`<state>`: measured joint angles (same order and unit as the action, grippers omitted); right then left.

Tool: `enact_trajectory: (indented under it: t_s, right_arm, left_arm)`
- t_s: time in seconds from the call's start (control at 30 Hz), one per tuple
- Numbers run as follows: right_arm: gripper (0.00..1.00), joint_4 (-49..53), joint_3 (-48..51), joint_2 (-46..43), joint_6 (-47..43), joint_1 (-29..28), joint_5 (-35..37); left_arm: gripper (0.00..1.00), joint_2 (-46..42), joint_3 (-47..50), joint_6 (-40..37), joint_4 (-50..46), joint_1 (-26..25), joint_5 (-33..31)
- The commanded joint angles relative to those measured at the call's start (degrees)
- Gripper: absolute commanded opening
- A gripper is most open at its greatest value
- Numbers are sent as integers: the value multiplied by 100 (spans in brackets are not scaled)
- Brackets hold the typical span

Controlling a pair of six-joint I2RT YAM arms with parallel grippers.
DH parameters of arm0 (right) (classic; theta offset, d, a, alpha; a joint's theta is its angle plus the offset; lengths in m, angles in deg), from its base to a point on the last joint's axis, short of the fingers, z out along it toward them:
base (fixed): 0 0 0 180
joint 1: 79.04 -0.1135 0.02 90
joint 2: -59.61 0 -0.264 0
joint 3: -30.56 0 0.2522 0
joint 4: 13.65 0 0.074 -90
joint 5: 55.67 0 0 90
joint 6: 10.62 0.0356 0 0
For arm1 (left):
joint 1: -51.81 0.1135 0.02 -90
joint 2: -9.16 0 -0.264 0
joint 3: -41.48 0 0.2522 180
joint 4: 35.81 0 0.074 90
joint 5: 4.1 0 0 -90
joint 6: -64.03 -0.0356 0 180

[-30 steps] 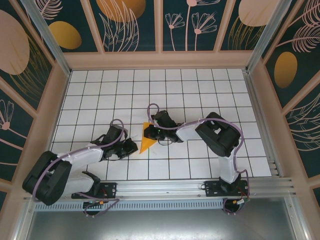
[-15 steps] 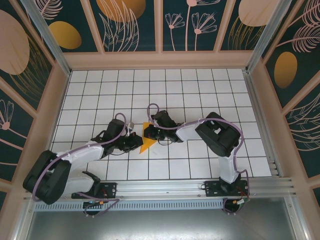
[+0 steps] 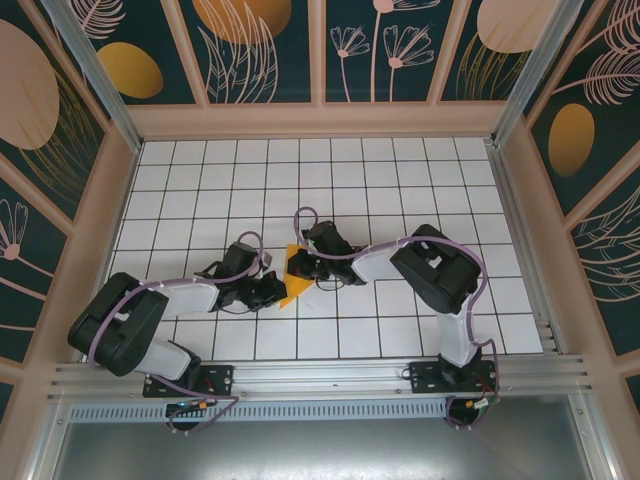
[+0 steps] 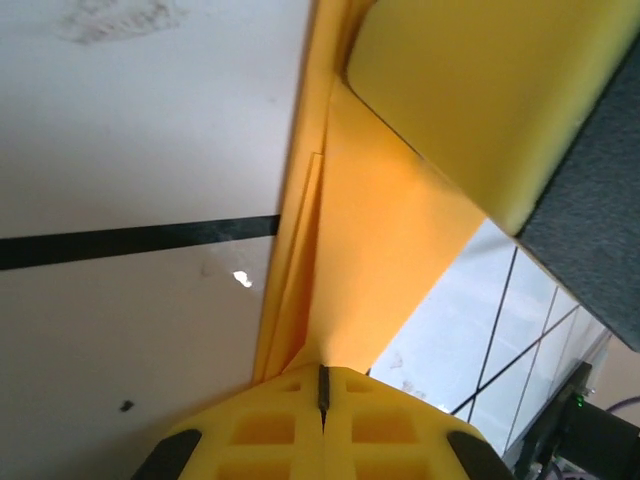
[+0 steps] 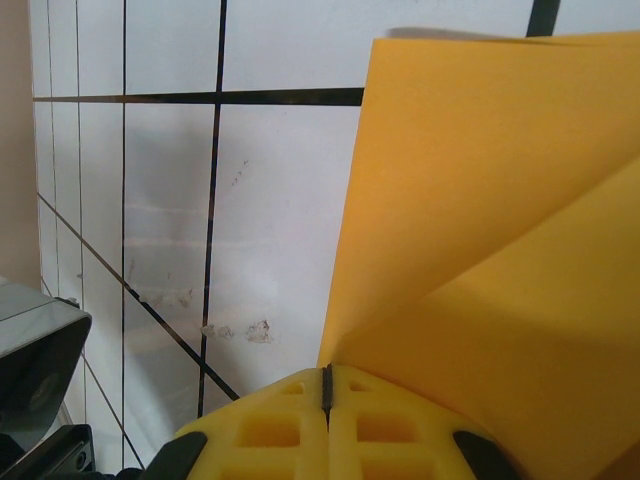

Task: Fold a paper plane with a square sheet of paper (pick it up from the middle)
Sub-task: Fourth fold the wing at the center of the table.

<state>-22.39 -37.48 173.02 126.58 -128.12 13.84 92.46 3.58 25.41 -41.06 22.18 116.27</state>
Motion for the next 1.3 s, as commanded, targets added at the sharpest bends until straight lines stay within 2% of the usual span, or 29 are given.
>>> enact_trajectory:
  t_s: [0.0,0.5,0.67,1.03,1.13,1.27]
  right_arm:
    - [0,597,68,366,-85,-35,317]
    - [0,743,52,414,-98,-14,379]
    - [0,732,42,444,-95,4,377]
    - [0,704,32,414,-100,-5,361]
    - [0,703,31,423,-94,-14,362]
    - [0,718,31,405,-92,-14,379]
  left_arm:
    - [2,21,41,-182,-543,14,-497]
    - [0,-374,656,405,-331,10,-261]
    - [0,-500,657,584,-544,10,-310]
    - [3,-1817,331,523,-759,16,-519]
    - [3,-1727,315,492,-479,11,-302]
    - [4,-1256,353,492,196,10,292]
